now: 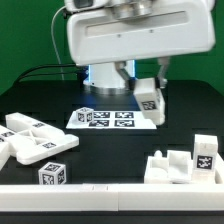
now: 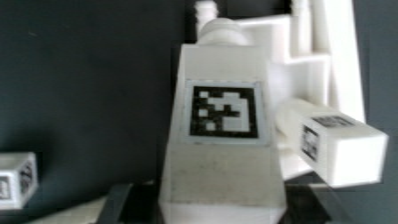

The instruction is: Assemble chair

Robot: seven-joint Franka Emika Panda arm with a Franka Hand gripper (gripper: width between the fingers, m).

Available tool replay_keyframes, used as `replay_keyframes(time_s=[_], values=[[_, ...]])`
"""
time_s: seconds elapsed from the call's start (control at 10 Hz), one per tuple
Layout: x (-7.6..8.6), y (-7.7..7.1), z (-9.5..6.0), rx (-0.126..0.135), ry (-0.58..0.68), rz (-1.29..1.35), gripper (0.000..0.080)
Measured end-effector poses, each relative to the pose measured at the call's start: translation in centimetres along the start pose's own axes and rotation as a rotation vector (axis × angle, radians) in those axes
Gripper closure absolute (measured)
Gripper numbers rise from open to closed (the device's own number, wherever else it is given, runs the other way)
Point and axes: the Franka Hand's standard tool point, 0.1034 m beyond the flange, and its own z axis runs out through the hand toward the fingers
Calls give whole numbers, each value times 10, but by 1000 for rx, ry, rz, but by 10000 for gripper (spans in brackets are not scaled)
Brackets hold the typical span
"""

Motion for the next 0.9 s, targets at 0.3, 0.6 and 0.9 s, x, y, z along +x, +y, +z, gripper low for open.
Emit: replay_keyframes(time_s=[0.3,0.6,0.9], values=[[9,5,2,-13,203,-30,510],[29,5,11,-73,211,-230,510],[26,2,15,-83,207,-263,510]])
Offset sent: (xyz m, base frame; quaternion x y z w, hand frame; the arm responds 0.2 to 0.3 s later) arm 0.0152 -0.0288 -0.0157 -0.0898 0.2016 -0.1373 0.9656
